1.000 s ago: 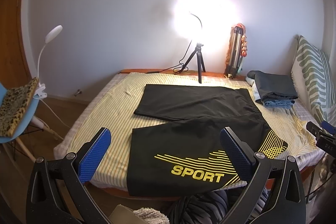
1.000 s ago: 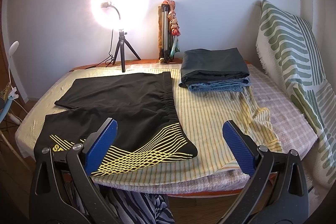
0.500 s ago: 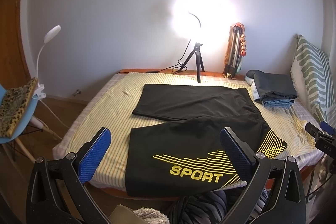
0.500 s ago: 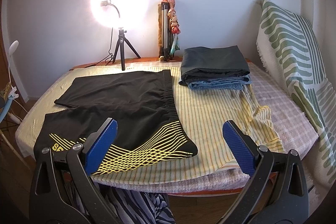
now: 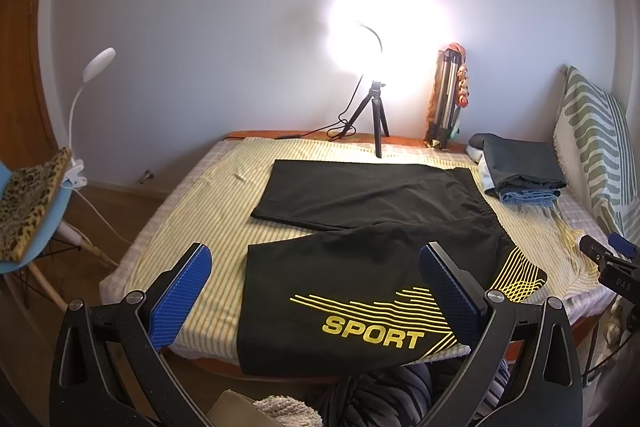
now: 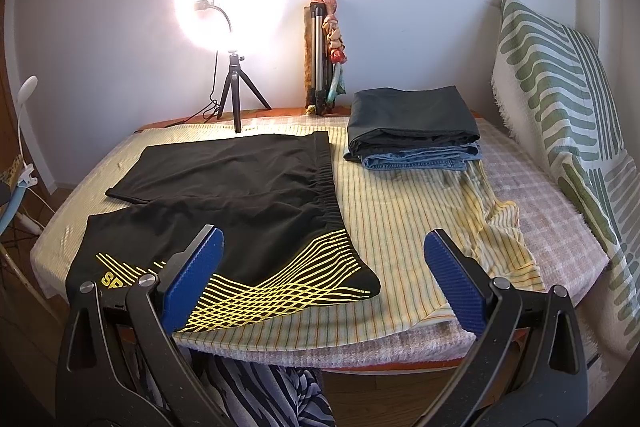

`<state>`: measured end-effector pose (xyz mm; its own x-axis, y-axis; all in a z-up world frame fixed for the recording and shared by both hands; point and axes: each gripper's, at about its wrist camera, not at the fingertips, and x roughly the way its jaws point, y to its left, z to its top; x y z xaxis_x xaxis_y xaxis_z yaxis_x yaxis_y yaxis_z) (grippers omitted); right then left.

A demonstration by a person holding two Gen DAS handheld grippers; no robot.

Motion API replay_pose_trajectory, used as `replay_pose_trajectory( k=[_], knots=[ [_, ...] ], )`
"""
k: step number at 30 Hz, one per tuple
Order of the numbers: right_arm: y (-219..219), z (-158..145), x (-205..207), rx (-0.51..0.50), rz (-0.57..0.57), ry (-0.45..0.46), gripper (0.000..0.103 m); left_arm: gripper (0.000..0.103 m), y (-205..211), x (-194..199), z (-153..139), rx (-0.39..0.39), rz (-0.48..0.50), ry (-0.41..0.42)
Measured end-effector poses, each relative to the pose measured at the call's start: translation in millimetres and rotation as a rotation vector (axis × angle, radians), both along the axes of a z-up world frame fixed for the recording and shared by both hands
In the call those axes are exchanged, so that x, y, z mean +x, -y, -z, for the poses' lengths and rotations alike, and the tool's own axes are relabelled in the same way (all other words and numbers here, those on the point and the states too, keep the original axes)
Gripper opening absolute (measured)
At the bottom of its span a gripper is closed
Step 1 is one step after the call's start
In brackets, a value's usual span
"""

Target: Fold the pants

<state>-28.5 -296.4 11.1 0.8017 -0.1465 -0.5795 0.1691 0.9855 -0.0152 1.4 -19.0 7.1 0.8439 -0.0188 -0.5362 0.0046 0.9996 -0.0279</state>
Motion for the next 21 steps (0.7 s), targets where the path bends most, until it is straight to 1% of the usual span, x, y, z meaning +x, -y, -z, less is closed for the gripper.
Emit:
replay_pose_trajectory(
  k=[21],
  knots=[
    [-5.0,7.2,2.0,0.002,-0.006,-0.01,0.102,0.103,2.0,6.2,4.7,0.002,0.011,-0.017]
  ],
)
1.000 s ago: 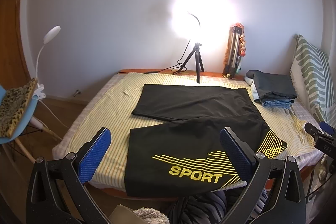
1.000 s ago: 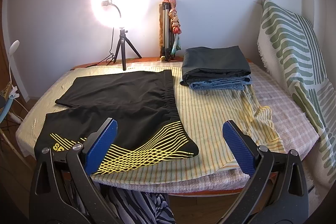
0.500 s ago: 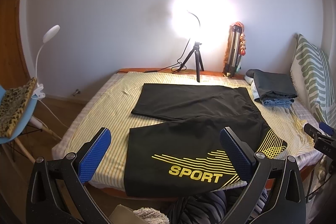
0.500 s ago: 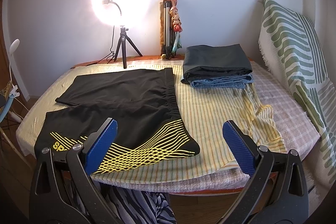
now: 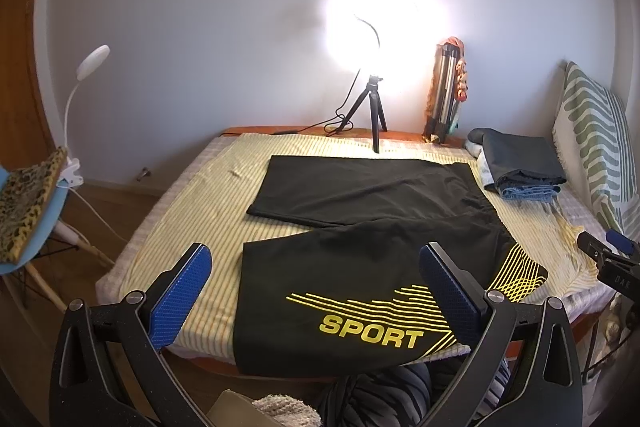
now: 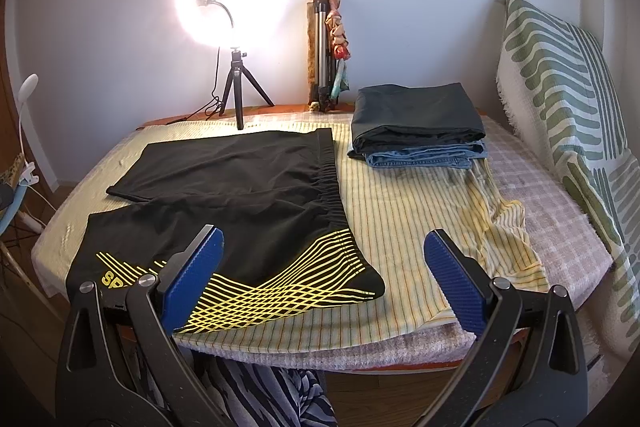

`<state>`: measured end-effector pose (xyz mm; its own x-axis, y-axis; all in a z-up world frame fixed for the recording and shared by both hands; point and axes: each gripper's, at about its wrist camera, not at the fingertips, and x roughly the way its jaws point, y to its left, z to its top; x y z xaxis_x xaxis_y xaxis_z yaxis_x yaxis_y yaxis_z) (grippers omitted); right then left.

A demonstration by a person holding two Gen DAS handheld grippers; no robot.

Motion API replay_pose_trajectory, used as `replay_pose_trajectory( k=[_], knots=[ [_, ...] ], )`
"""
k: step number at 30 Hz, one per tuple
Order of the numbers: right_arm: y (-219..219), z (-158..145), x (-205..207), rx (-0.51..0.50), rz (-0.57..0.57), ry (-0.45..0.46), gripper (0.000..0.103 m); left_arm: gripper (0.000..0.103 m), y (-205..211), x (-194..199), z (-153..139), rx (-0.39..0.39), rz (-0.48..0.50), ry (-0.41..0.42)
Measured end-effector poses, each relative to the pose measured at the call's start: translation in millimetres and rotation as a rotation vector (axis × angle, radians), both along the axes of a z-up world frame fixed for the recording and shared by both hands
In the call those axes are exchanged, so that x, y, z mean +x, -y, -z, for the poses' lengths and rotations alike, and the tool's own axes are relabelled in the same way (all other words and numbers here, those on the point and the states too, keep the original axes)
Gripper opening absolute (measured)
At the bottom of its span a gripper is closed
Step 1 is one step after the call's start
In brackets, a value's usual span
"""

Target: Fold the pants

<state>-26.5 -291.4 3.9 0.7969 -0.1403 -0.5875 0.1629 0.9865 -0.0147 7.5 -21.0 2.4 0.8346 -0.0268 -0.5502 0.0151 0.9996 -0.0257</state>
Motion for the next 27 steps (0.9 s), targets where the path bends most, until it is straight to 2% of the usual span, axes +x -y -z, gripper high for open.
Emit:
replay_pose_trajectory(
  k=[5,10,12,16,20,23,27],
  knots=[
    [2,1,10,-0.002,-0.011,-0.021,0.102,0.103,1,8,6,-0.01,0.023,-0.028],
    [4,-4,17,-0.037,-0.076,-0.037,0.102,0.103,1,16,15,0.032,0.049,-0.044],
    [3,-6,19,-0.067,-0.119,-0.041,0.102,0.103,-2,22,22,0.053,0.045,-0.066],
    [-4,-2,27,-0.157,-0.217,-0.07,0.102,0.103,-12,35,41,0.048,0.072,-0.146],
    [-13,12,35,-0.256,-0.337,-0.141,0.091,0.103,-21,42,60,0.087,0.077,-0.189],
    [-15,27,41,-0.274,-0.411,-0.194,0.086,0.092,-27,43,74,0.107,0.102,-0.214],
    [-26,51,41,-0.365,-0.576,-0.285,0.08,0.074,-33,44,86,0.1,0.16,-0.261]
  ],
)
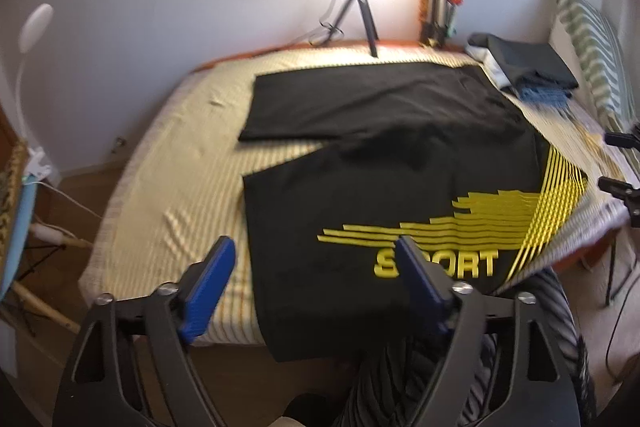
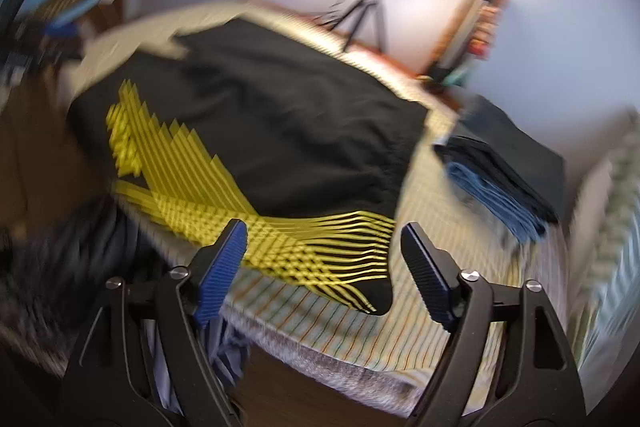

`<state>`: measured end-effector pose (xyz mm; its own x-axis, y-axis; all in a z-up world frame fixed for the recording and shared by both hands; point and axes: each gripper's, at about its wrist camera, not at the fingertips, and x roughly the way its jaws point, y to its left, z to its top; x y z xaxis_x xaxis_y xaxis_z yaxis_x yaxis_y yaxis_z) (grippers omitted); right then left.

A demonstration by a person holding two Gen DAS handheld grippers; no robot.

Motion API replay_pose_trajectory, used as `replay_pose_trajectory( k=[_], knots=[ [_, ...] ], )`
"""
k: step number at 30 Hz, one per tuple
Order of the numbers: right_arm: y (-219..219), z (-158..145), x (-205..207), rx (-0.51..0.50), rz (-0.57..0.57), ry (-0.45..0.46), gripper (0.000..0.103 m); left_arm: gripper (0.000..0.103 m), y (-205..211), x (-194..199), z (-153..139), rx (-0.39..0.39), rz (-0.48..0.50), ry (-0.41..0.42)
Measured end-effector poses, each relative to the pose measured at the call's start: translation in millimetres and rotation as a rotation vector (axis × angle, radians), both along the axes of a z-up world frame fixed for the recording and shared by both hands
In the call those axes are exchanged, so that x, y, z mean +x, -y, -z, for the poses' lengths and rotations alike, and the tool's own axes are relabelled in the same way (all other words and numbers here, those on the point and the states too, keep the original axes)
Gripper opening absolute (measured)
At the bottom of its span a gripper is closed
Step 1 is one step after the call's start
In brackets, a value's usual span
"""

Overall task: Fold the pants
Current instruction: 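Grasp the yellow-striped leg hem of the black shorts with the right gripper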

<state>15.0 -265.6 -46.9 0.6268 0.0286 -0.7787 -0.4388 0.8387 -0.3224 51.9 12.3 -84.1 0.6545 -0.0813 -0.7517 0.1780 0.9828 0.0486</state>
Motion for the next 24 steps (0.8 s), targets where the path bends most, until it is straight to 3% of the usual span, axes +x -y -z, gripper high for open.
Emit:
replay_pose_trajectory(
  k=[7,13,15,20,24],
  knots=[
    [-17,29,-3,-0.157,-0.199,-0.09,0.076,0.065,-1,-4,10,-0.042,0.083,-0.053],
    [-21,56,0,-0.29,-0.3,-0.144,0.064,0.065,-3,-5,16,-0.089,0.113,-0.104],
    [-21,62,3,-0.321,-0.312,-0.151,0.057,0.065,-1,-5,16,-0.099,0.128,-0.105],
    [-18,68,20,-0.328,-0.308,-0.215,0.015,0.065,12,-5,19,-0.145,0.187,-0.117],
    [-14,58,37,-0.278,-0.253,-0.211,0.007,0.065,35,-9,27,-0.158,0.265,-0.13]
  ],
)
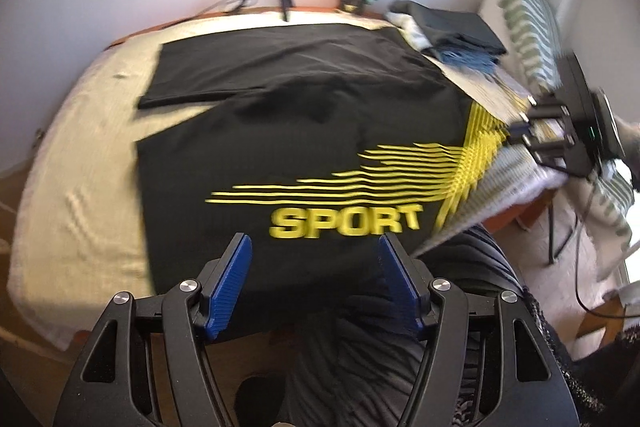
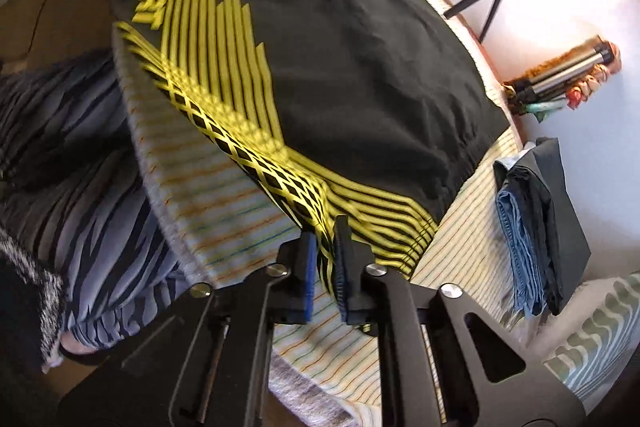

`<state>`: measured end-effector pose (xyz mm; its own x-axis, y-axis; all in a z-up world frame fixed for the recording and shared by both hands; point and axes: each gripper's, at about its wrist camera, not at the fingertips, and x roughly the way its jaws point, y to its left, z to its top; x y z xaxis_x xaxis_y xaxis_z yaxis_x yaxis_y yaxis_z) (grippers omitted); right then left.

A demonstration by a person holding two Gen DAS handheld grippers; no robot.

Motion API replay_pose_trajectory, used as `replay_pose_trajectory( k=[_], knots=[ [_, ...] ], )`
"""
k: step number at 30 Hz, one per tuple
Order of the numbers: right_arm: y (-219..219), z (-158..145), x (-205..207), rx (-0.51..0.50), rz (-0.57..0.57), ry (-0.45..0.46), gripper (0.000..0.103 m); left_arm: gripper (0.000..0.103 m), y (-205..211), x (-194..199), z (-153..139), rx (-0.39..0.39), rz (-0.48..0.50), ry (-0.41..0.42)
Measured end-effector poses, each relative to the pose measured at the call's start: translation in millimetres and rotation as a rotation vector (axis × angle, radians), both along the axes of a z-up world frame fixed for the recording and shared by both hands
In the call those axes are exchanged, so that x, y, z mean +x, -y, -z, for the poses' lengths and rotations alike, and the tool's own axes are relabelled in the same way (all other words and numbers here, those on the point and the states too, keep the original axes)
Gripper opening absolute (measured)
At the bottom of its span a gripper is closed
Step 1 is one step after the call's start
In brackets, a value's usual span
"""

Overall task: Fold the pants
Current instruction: 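Grasp the yellow-striped leg hem of the black shorts with the right gripper, then lift the held shorts leg and fold it over the other leg with the right gripper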

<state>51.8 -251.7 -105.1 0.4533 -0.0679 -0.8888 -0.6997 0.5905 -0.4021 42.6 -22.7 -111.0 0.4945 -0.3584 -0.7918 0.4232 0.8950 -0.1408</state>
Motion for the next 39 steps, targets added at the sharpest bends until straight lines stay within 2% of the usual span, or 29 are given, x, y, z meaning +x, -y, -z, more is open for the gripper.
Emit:
replay_pose_trajectory(
  k=[3,8,11,16,17,18,20,21,24,30,39],
  knots=[
    [-3,-10,11,0.021,0.022,0.019,0.006,0.065,17,-4,5,0.001,0.063,-0.007],
    [-4,-25,31,0.046,0.054,0.05,0.004,0.066,42,-5,13,0.062,0.136,0.007],
    [-5,-30,35,0.064,0.051,0.065,0.004,0.066,44,2,21,0.137,0.11,0.023],
    [-6,-30,30,0.079,0.065,0.08,0.004,0.064,22,18,32,0.171,0.002,0.017],
    [-5,-30,29,0.084,0.072,0.085,0.004,0.052,14,21,34,0.168,-0.022,0.012],
    [-4,-30,28,0.091,0.078,0.086,0.004,0.03,8,24,35,0.162,-0.035,0.0],
    [-2,-31,25,0.103,0.094,0.092,0.004,0.01,-1,29,37,0.125,-0.035,-0.017],
    [-1,-31,24,0.109,0.101,0.095,0.004,0.007,-8,31,35,0.091,-0.03,-0.02],
    [-1,-35,22,0.129,0.112,0.108,0.004,0.004,-15,37,30,0.048,-0.045,-0.012],
    [1,-44,31,0.161,0.144,0.139,0.003,0.003,-16,53,7,0.011,-0.08,0.063],
    [2,-65,72,0.182,0.2,0.21,0.003,0.003,-13,107,-30,0.038,-0.082,0.176]
  ],
)
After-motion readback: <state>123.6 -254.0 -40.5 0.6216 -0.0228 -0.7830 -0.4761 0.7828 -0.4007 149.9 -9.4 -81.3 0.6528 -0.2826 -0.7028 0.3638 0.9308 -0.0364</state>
